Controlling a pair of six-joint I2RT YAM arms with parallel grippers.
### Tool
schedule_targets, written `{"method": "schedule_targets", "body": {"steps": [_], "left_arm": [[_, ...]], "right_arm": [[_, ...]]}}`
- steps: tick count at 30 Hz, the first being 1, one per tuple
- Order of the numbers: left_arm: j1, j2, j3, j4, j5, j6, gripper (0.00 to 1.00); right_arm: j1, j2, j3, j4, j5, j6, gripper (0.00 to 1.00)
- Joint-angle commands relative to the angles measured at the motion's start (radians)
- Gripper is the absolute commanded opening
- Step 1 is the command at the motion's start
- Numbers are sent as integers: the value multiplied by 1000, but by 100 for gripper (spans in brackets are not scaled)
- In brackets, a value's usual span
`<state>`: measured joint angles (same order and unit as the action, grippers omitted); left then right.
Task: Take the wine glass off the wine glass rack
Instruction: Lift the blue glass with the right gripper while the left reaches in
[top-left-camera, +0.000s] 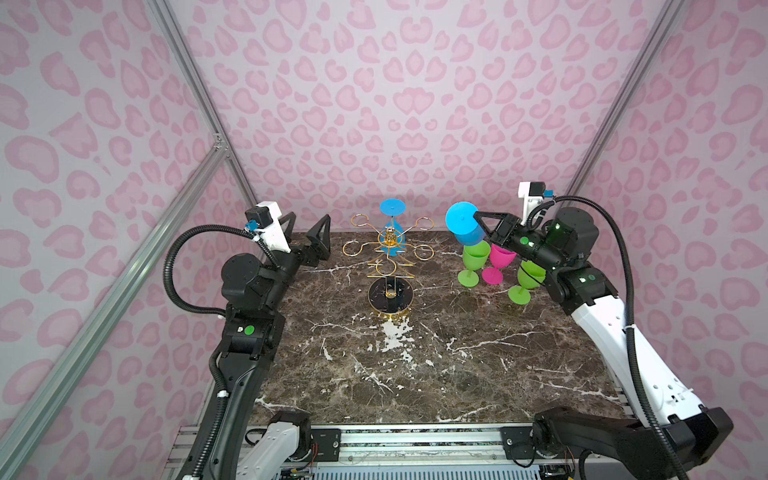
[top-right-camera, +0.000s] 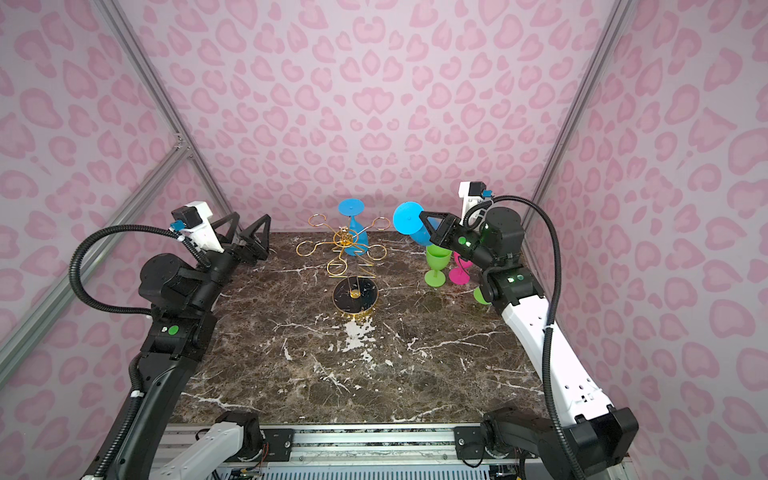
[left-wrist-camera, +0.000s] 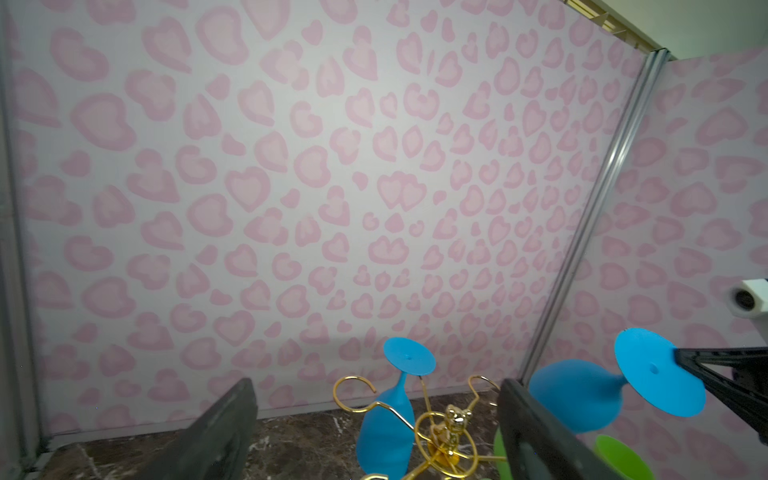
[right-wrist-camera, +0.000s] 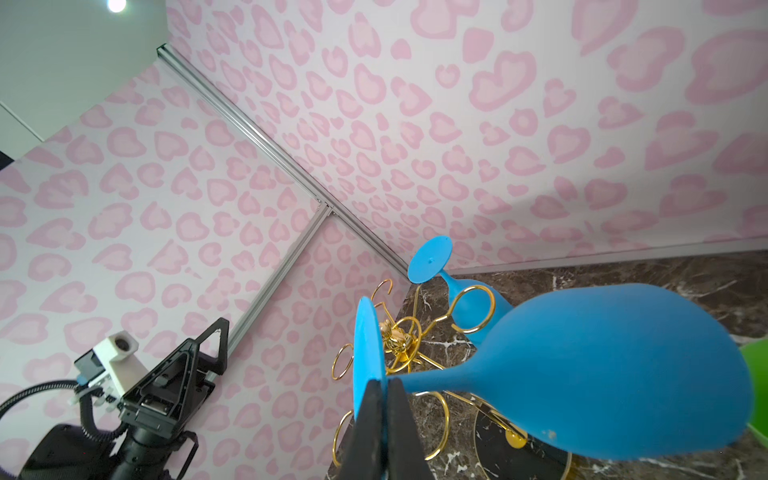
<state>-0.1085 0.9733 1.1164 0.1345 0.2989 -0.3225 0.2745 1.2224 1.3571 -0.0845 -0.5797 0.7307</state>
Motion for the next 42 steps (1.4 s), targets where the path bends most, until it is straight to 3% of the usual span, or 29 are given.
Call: {"method": "schedule_targets", "body": {"steps": [1,5,8,16,29,42], "left_arm": [[0,56,66,-49,294,-138,86],[1,143,144,-8,571,-271,81],[-5,200,205,1,718,-348,77],[-81,279,288,-13,915,-374,70],[-188,384,342,-15,967,-373,60],[-215,407,365,1,948,-380,51]], "right_arm": [[23,-34,23,-65,25,-150,0],[55,-67,46,-102,45,-231,0],[77,-81,51,-105,53,-265,0],[173,-62,69,-52,9,-310,0],[326,8,158,-49,30,-335,0],[386,49,174,-30,39,-323,0]]}}
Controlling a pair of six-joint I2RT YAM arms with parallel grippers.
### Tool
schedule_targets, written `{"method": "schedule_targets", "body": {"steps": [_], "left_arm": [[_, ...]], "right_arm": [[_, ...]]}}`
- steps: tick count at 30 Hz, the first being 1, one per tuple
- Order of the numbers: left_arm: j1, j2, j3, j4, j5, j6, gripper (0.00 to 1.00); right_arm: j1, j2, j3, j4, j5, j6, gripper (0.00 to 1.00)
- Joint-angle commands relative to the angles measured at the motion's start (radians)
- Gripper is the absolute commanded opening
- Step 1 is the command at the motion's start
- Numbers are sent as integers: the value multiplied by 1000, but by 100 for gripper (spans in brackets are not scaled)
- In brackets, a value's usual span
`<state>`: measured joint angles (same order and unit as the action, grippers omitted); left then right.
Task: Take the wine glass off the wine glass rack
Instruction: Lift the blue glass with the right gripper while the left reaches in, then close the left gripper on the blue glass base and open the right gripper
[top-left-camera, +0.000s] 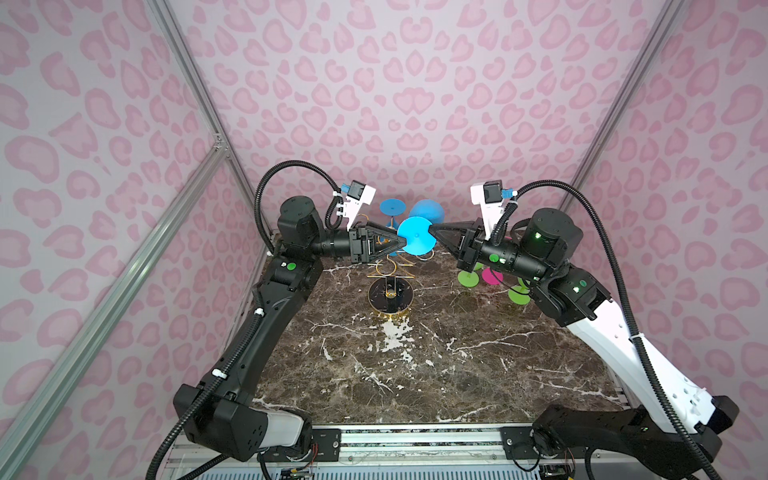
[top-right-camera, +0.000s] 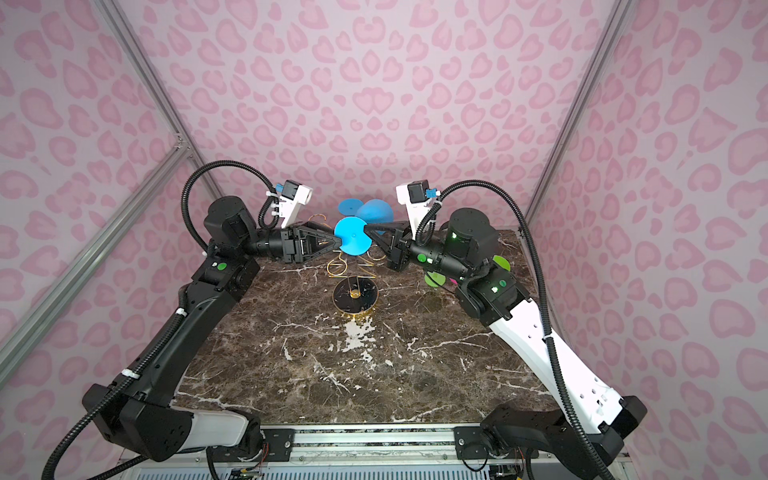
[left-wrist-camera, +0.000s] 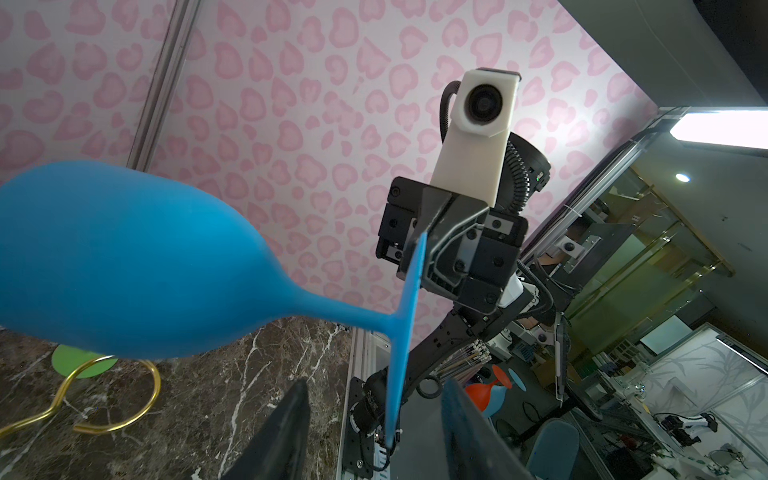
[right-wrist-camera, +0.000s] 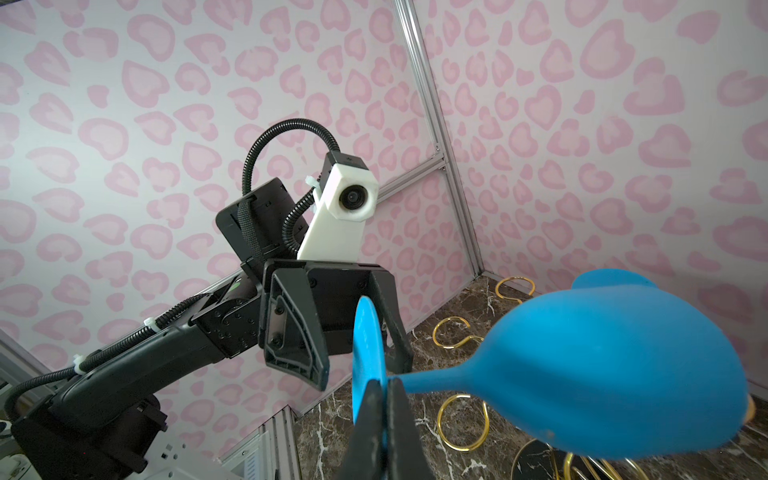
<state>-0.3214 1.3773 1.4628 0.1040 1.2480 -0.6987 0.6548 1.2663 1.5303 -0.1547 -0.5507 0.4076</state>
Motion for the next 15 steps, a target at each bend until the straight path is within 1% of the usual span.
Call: {"method": "schedule_targets", "body": {"steps": [1,9,11,15], "left_arm": [[-5,2,20,31,-1,-5,50],[-22,9,30,35,3,-24,37],[-26,11,30,36,0,-27,32],[-31,14,32,43,-7,-40,24]], "right_arm": [[9,7,1,43,12,-1,0],[16,27,-7,83,28,14,0],[14,31,-9,97,31,19,0],[17,42,-6,104,29,27,0]]}}
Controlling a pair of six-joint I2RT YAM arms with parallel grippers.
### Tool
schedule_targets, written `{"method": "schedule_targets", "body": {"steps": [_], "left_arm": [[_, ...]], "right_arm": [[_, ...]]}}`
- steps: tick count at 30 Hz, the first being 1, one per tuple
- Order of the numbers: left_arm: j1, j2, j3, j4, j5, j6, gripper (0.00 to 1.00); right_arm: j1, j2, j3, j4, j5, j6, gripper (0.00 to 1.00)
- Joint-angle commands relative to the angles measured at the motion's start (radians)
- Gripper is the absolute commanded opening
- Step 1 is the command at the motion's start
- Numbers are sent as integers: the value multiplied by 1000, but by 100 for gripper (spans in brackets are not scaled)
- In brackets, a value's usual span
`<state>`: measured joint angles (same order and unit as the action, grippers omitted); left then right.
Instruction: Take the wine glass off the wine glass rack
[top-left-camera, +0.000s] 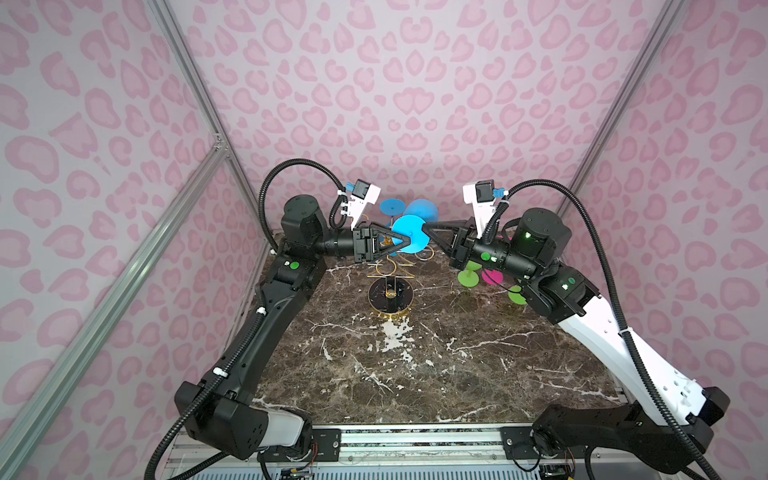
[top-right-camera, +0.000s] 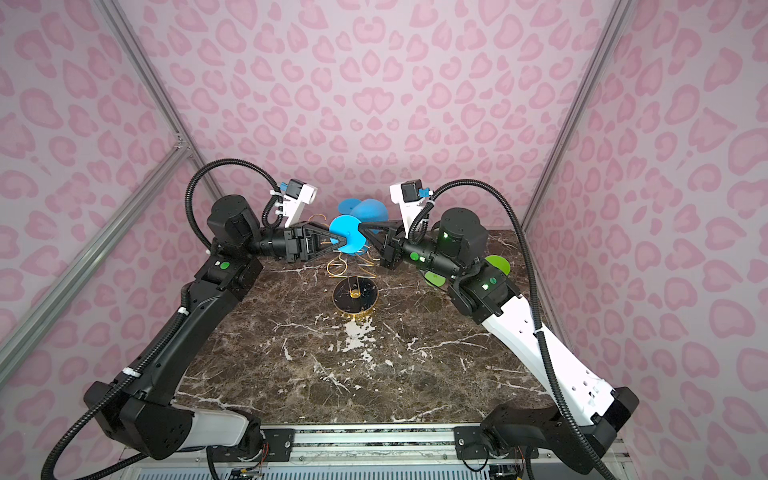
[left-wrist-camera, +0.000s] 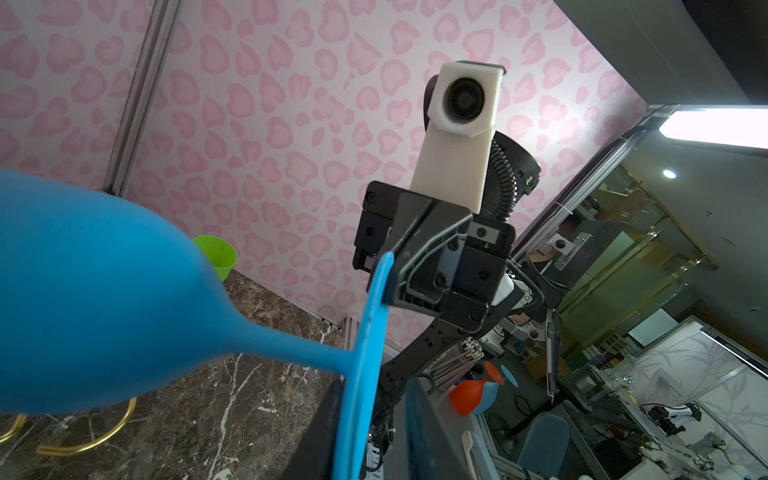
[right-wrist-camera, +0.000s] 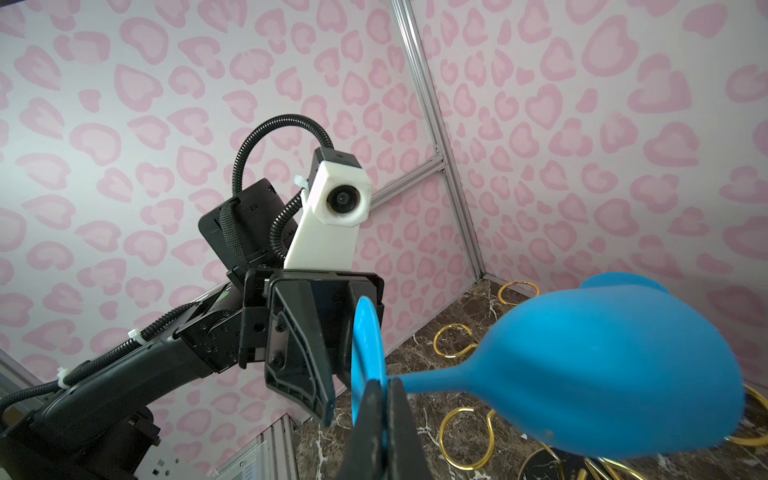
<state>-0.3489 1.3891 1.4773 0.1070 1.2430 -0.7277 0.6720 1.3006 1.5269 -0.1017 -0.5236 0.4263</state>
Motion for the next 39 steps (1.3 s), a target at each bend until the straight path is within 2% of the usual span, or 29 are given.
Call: {"method": "schedule_targets", "body": {"steps": [1,8,11,12,17,19,26,32,39], "left_arm": [[-4,2,20,40,-4,-14,22],[-6,11,36,64,-13,-66,4],[-5,10,43,75,-17,-92,4],[-6,8,46,76,-19,-98,3],[-7,10,60,68,-64,-165,3],[-4,13,64,69,-86,-193,4],[-4,8,69,77,-167,-285,4],[-4,11,74,131,-185,-356,4],[-3,2,79,125,-185,-400,4]], "right_arm": [[2,8,-2,52,2,11,0],[2,-1,-12,45,12,7,0],[2,-14,-20,35,25,0,1],[1,-18,-22,28,29,-6,6],[1,-96,-33,-69,100,-97,50],[1,-153,-104,-90,165,-138,59],[1,-342,-331,-55,385,-335,82],[7,-368,-503,172,458,-426,98],[42,-306,-494,299,457,-504,98]]}}
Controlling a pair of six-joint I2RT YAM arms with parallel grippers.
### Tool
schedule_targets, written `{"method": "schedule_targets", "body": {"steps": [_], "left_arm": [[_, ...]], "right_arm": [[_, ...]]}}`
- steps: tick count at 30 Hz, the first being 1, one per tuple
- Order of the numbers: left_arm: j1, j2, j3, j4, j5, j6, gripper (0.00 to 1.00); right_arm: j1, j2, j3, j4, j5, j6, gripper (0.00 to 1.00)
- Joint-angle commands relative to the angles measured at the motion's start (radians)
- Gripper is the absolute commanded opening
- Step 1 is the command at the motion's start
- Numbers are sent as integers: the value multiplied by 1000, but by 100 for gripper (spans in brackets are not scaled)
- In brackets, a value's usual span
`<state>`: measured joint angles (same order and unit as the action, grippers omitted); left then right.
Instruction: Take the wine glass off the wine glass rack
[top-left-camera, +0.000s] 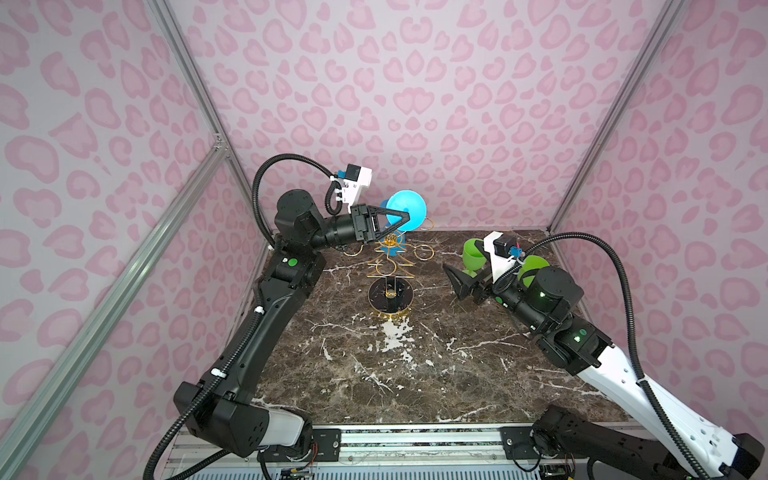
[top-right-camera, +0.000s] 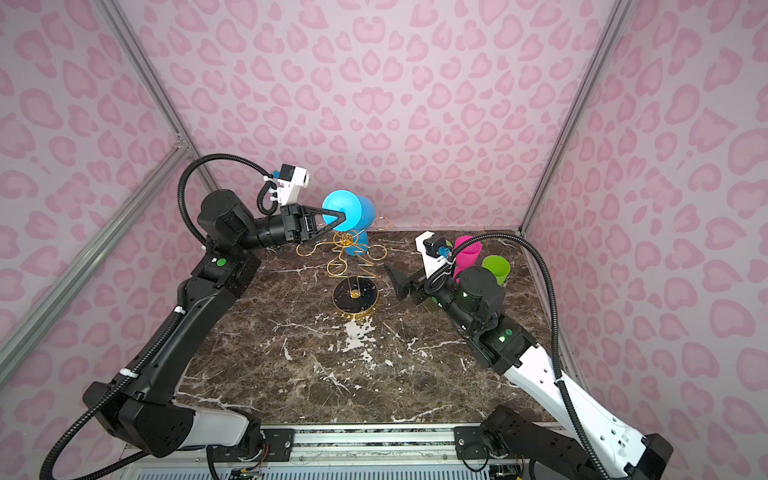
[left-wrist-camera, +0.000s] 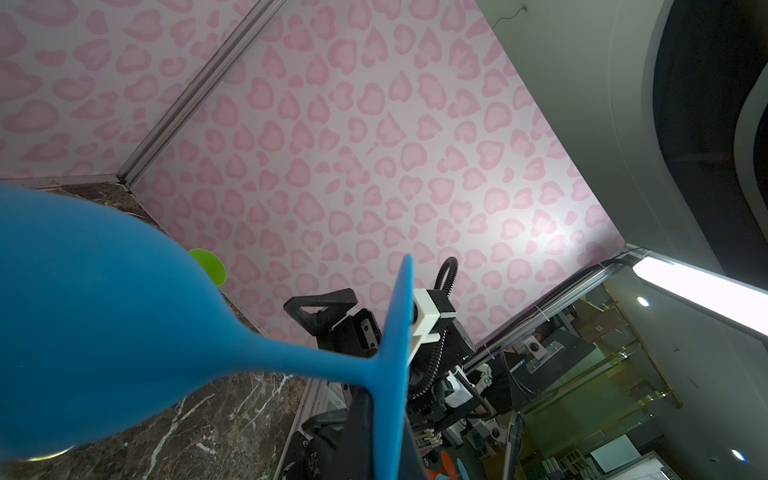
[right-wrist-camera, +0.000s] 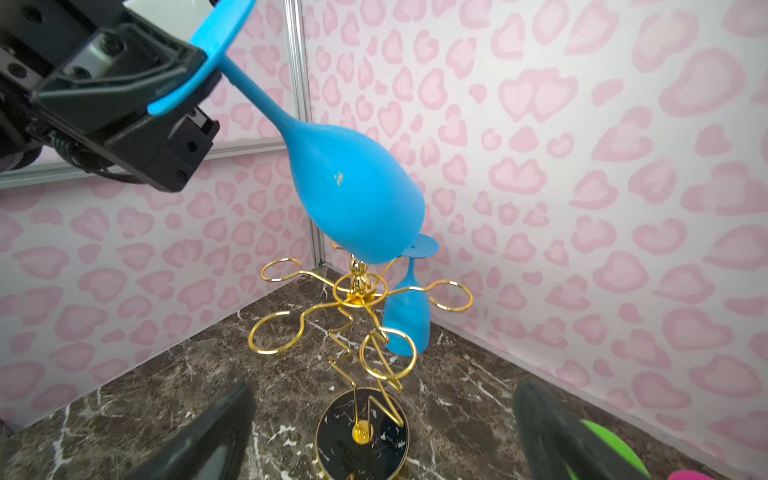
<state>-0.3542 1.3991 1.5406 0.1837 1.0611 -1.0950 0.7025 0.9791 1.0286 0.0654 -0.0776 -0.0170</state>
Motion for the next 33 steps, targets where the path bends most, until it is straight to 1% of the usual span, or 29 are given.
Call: {"method": "schedule_targets", "body": {"steps": [1,6,10,12,15,19,23,27,33], "left_arm": [[3,-8,16,48,-5,-44,3],[4,-10,15,48,-19,-96,4],[5,-11,18,50,-18,-131,4],[7,-13,18,48,-19,-144,4],[7,-16,16,49,-24,-159,4],[9,-16,16,55,-20,-174,4],[11,-18,14,59,-16,-188,3],[12,-19,12,63,-15,-203,3],[13,-25,6,71,-11,-221,4]], "right_arm": [[14,25,3,160,5,-73,98],[15,94,16,263,-56,-104,98],[15,165,33,340,-57,-118,98],[15,202,44,385,-85,-127,98],[16,269,94,392,-115,-125,98],[15,341,130,425,-109,-125,98],[15,411,182,417,-95,-127,98],[15,459,196,468,-70,-112,98],[15,511,236,489,-54,-103,98]]}}
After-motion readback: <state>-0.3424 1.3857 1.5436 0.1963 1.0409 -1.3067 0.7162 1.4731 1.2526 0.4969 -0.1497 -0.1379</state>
